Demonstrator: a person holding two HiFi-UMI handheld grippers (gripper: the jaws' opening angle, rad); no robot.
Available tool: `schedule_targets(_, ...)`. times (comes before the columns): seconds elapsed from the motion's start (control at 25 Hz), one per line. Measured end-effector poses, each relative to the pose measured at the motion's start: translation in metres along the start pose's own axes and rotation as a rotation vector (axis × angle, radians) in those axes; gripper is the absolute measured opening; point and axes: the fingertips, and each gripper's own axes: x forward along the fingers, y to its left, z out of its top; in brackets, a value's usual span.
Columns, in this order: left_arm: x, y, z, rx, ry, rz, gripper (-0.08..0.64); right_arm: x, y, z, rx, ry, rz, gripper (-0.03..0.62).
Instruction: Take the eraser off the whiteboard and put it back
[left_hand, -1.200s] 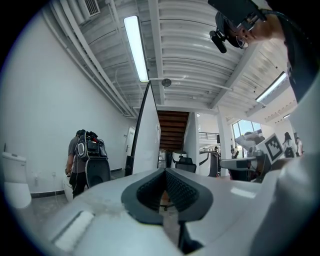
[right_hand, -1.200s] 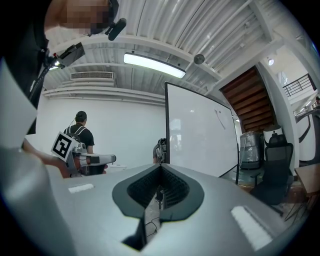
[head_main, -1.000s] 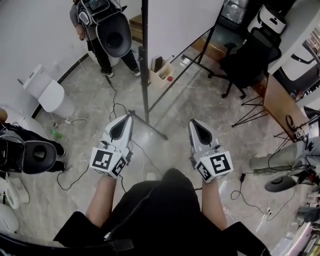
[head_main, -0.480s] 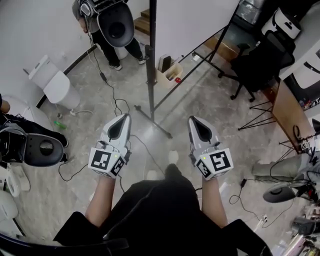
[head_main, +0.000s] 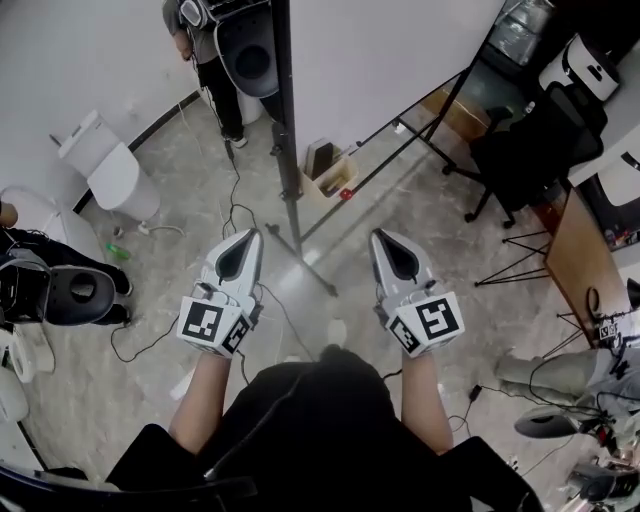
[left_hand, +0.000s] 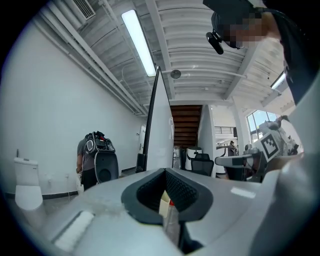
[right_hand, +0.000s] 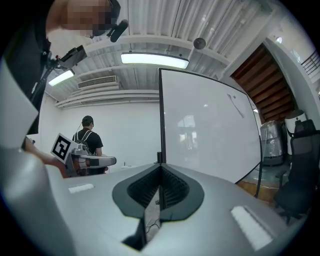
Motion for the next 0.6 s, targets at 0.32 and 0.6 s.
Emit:
schedule_targets(0.32,0.049,0.004,0.0,0.007,0.003,0.061,0.005,0.041,-0.039,-0.002,-0.002,0.015,0.1,0.009)
schedule_targets(0.6,0.078,0.002,-0.004,0.003,0.015,0.119,0.005,0.068,-0.068,-0.004,0.009,0.033,0.179,0.009)
